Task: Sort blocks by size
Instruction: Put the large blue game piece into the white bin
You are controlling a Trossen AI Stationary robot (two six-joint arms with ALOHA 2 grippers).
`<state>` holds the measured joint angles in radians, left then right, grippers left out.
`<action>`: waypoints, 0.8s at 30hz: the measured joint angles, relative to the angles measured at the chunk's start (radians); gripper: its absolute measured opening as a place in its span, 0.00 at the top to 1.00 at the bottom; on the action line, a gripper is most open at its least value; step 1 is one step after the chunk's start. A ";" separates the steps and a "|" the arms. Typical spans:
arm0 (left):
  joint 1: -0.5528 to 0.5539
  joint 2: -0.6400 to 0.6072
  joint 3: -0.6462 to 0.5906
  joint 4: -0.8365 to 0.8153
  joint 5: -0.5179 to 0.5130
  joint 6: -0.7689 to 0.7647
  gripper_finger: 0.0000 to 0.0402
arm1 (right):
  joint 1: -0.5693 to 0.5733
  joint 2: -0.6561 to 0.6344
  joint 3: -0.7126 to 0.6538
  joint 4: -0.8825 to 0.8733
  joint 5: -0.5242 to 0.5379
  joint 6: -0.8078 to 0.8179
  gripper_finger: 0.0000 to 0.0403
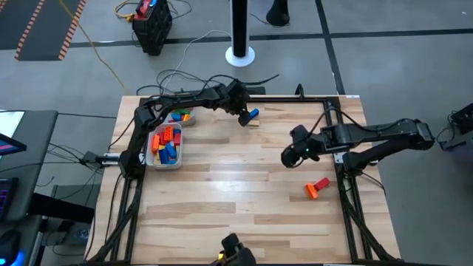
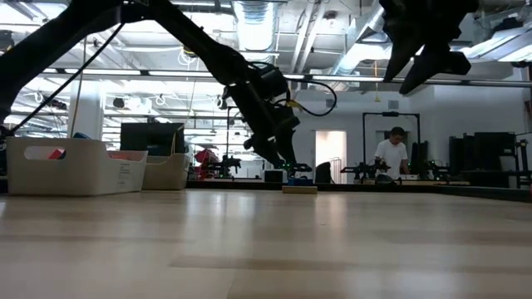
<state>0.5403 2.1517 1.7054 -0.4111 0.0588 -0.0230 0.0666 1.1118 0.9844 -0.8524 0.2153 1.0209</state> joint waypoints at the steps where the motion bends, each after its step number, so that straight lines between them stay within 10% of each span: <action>1: 0.002 0.004 0.002 0.013 -0.007 0.000 0.37 | 0.001 0.000 0.000 0.000 0.000 0.000 0.49; 24: 0.016 0.260 0.347 -0.217 0.073 0.029 0.45 | -0.028 -0.014 0.000 0.023 0.021 -0.033 0.49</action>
<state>0.5558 2.4112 2.0525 -0.6282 0.1318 0.0061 0.0387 1.0973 0.9844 -0.8299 0.2363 0.9878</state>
